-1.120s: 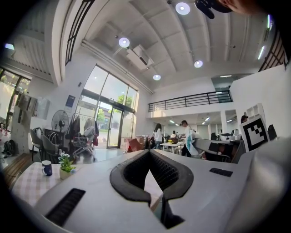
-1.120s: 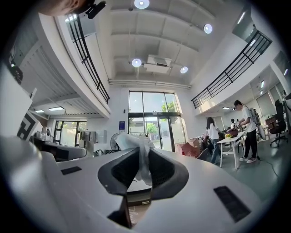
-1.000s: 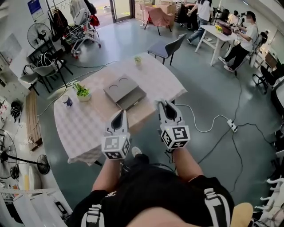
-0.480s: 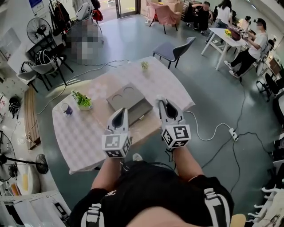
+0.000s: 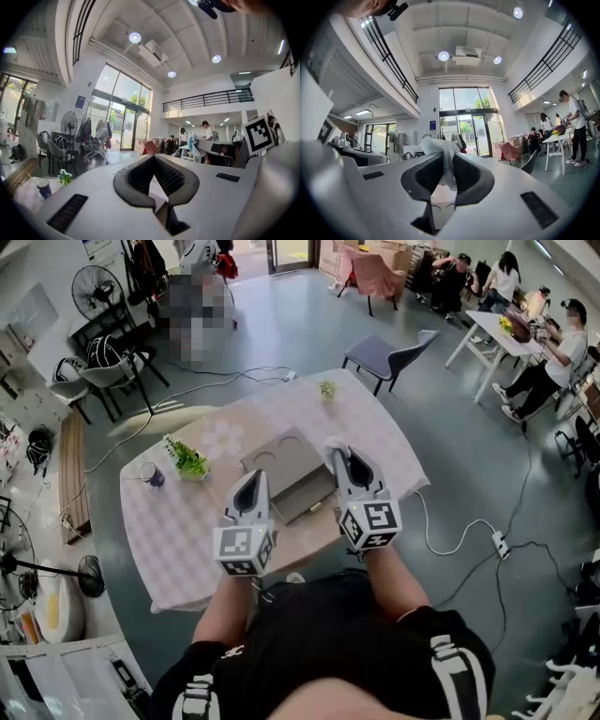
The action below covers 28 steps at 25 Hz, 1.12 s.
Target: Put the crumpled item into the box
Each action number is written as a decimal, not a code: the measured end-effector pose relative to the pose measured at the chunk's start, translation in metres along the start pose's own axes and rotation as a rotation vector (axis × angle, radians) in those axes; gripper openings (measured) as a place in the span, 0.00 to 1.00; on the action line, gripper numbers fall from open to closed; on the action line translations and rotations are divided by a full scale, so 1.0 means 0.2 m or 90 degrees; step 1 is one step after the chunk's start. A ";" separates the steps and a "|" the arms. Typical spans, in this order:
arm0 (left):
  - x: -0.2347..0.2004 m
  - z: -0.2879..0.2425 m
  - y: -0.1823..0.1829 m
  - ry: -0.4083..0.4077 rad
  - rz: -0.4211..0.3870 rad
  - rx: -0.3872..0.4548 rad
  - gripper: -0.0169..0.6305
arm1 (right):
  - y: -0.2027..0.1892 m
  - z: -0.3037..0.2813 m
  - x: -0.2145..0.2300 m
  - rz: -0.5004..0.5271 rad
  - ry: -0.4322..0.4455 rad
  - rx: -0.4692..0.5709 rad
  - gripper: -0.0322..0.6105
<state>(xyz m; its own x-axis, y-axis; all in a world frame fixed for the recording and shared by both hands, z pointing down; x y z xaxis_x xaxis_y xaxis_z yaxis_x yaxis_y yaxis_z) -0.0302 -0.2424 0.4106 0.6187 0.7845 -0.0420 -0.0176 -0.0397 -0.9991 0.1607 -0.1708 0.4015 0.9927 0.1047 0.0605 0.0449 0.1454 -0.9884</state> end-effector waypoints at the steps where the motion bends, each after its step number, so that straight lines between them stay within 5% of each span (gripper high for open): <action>1: -0.02 -0.01 0.00 0.012 0.001 -0.001 0.03 | 0.00 -0.03 0.00 -0.001 0.010 -0.001 0.14; 12: -0.21 -0.06 -0.01 0.180 0.004 -0.006 0.03 | -0.06 -0.44 0.00 -0.016 0.155 -0.010 0.14; 28: -0.05 -0.30 -0.01 0.345 0.009 0.007 0.03 | -0.10 -0.76 0.22 -0.022 0.326 -0.036 0.14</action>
<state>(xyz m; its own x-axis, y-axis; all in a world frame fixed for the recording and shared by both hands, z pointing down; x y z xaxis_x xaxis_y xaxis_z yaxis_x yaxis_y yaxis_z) 0.0097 -0.2877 0.4141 0.9346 0.3526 -0.0467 -0.0352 -0.0389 -0.9986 0.2210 -0.3193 0.4034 0.9174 -0.3969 0.0306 0.0703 0.0857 -0.9938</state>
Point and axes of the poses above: the fingertips, and each gripper's own axes: z backward along the fingers, x to its right, y out of its top, the point moved 5 cm from there along z, backward along the fingers, and after that the axes turned 3 degrees about x, right-handed, at the moved point
